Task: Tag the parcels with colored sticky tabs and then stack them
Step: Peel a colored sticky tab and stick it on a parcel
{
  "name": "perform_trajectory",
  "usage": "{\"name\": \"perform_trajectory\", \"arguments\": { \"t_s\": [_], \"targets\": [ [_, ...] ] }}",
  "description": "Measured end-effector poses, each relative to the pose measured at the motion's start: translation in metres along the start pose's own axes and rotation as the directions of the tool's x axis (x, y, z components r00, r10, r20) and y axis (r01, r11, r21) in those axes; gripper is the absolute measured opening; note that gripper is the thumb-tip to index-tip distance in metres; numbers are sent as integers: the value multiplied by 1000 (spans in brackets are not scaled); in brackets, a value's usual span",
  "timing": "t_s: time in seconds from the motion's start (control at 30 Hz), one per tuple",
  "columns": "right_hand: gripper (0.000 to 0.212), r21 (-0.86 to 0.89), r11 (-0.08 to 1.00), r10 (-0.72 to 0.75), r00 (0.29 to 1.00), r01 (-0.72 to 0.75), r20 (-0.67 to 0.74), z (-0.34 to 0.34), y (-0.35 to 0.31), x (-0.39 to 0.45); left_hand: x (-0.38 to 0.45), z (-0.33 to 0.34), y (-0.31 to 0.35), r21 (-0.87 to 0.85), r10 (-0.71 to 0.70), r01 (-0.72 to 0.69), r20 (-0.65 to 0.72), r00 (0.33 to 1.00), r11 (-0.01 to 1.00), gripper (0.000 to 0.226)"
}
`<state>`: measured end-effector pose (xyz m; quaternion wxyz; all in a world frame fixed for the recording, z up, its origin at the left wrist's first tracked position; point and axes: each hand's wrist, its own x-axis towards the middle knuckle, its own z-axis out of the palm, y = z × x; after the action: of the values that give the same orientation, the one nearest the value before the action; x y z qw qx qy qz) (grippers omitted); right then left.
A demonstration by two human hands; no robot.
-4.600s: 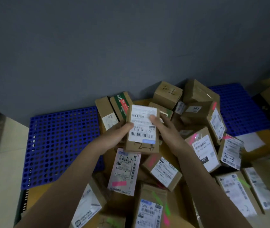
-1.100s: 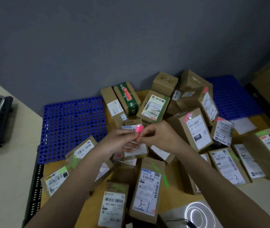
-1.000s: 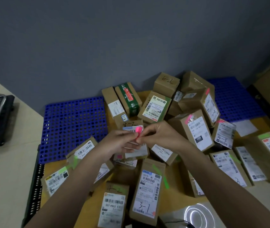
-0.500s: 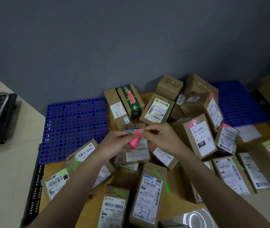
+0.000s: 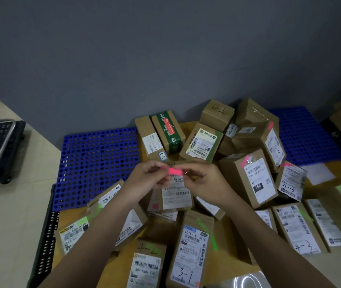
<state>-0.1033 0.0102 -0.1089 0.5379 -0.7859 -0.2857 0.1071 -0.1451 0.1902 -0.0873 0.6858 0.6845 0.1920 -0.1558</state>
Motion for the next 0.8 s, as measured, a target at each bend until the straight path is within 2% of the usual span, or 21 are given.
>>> {"name": "perform_trajectory", "arguments": {
  "t_s": [0.1, 0.17, 0.23, 0.3, 0.4, 0.47, 0.57, 0.63, 0.8],
  "targets": [
    [30, -297, 914, -268, 961, 275, 66, -3, 1, 1, 1, -2, 1, -28, -9, 9, 26, 1000, 1000, 10],
    [26, -412, 840, -349, 933, 352, 85, -2, 3, 2, 2, -2, 1, -107, 0, 3, 24, 1000, 994, 10],
    [24, -483, 806, -381, 925, 343, 21, 1, 4, 1, 2, 0, -1, -254, -5, 16, 43, 999, 967, 13],
    [20, -499, 812, -393, 915, 302, -85, 5, 2, 0, 2, 2, -2, -344, -15, 39, 73, 997, 938, 29],
    [22, -515, 821, -364, 921, 248, -137, 11, -3, 4, 0, 6, -4, -306, -2, 23, 67, 998, 952, 32],
    [25, -476, 857, -298, 944, 200, -141, 9, -7, 9, -2, 6, -4, -243, 23, -16, 29, 999, 970, 25],
    [19, -258, 965, -82, 993, 58, -83, 0, -14, 14, -3, 3, -2, -173, 50, -44, 31, 998, 984, 17],
    [15, -138, 990, 25, 1000, -26, -14, -5, -15, 17, -4, 1, -1, -148, 52, -41, 69, 996, 988, 22],
    [16, 107, 987, 109, 990, -118, 85, -11, -15, 21, -5, 0, 0, -173, 67, -49, 96, 993, 984, 28]
  ]
}}
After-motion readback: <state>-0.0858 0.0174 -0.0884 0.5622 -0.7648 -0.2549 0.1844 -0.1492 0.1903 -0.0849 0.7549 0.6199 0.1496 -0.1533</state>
